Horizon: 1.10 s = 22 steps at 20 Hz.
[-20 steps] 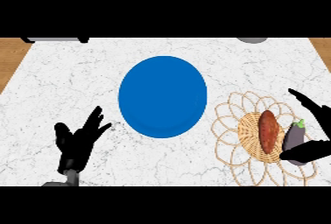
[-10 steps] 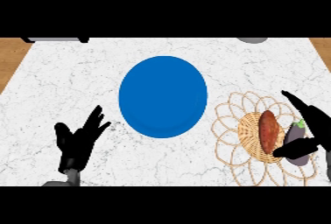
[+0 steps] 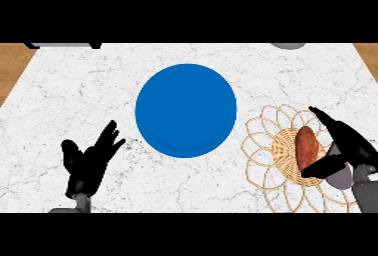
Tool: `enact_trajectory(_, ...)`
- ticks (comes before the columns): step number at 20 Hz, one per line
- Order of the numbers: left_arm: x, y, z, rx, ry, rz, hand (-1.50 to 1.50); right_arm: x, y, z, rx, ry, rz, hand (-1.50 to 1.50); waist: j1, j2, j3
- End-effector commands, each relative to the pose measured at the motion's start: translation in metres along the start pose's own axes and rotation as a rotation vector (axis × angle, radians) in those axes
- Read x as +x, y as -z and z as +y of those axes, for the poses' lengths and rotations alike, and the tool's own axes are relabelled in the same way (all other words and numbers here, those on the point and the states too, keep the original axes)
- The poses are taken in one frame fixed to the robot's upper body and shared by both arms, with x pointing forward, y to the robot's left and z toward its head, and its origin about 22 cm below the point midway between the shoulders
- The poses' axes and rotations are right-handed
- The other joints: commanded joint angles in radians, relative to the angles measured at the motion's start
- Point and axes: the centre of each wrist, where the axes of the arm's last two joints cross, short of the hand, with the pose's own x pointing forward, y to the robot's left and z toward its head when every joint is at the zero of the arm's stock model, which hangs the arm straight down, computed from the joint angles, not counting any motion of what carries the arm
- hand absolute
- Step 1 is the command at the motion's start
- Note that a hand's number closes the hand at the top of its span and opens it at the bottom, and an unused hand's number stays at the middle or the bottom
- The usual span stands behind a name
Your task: Pick the sweet potato from the placemat and place it in the plate
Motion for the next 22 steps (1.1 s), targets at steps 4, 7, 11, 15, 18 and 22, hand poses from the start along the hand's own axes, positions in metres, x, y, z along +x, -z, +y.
enact_trajectory(4, 0.006, 0.003, -0.006, 0.002, -0.003, 0.032, 0.00, -0.002, 0.011, 0.013, 0.096, -0.090, -0.048, 1.50, 0.002, 0.003, -0.002)
enact_trajectory(7, -0.019, 0.004, -0.006, 0.000, 0.004, 0.027, 0.00, -0.016, 0.016, 0.026, 0.052, -0.142, -0.062, 1.50, 0.001, 0.004, -0.002)
enact_trajectory(11, -0.012, -0.010, 0.002, 0.007, -0.001, 0.031, 0.00, -0.013, 0.020, 0.038, 0.016, -0.159, -0.069, 1.50, 0.003, 0.003, -0.002)
enact_trajectory(15, -0.019, 0.001, 0.011, 0.005, 0.000, 0.045, 0.00, 0.079, -0.002, 0.076, -0.064, -0.133, -0.125, 1.50, 0.004, 0.001, -0.005)
enact_trajectory(18, -0.006, 0.003, -0.004, -0.045, 0.038, 0.037, 0.00, 0.157, -0.022, 0.119, -0.055, -0.135, -0.202, 1.50, 0.067, -0.003, -0.010)
enact_trajectory(22, -0.001, 0.007, -0.015, -0.096, 0.038, 0.016, 0.00, 0.202, -0.035, 0.125, -0.156, -0.120, -0.237, 1.50, 0.131, -0.002, -0.008)
